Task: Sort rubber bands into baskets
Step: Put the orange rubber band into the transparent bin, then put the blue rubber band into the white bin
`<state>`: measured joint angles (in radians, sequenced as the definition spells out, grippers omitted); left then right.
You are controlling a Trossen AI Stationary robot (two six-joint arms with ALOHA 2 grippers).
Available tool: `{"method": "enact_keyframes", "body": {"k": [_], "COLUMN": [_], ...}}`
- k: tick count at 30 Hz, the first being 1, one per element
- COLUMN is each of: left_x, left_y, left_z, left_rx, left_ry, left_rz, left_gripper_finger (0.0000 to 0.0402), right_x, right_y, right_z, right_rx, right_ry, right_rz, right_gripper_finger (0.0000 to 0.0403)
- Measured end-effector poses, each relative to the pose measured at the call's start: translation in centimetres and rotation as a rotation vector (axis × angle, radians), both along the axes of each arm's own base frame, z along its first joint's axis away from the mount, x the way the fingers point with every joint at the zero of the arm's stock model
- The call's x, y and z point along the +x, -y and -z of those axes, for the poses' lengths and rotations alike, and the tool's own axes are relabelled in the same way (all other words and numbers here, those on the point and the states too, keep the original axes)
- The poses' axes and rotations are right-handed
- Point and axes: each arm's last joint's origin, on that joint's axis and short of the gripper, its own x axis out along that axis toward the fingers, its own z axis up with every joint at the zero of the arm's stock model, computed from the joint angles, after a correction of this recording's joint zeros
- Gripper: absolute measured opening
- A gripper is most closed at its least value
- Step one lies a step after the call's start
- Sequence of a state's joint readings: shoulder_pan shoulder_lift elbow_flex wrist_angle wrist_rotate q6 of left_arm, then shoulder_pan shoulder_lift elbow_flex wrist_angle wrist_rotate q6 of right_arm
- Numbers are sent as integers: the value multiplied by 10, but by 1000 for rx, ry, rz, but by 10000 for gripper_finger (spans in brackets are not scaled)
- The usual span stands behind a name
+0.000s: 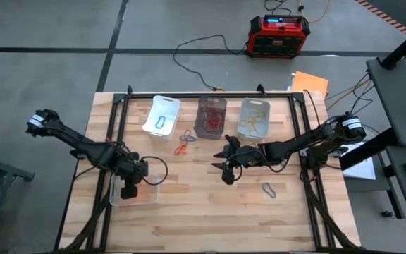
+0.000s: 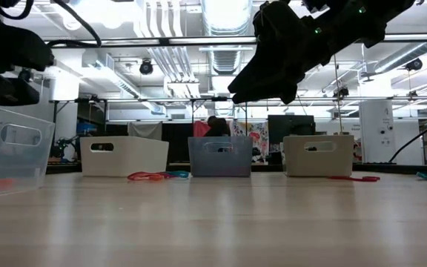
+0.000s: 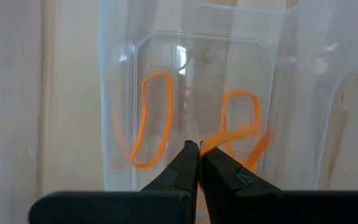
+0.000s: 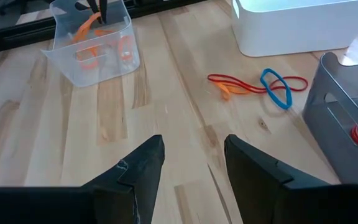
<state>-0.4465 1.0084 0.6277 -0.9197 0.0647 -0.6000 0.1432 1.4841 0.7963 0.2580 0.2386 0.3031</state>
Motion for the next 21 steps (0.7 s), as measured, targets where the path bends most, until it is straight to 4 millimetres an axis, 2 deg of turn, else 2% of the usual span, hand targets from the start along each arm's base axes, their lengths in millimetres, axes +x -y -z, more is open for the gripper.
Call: {"method": "enact_keyframes", "body": {"k": [8,21], "left_x": [1,5], "left_y": [0,2], "left_z": [-2,-11], "left_rx": [-12,-4], "left_ry": [4,50], "left_rz": [-33,-46], "left_gripper_finger": [6,110], "right_x": [0,0], "right_y": [0,0], "right_z": [0,0], "right_rx": [1,1], "right_ry": [-1,-1], "right_rz": [0,0], "right_gripper_finger": [169,176]}}
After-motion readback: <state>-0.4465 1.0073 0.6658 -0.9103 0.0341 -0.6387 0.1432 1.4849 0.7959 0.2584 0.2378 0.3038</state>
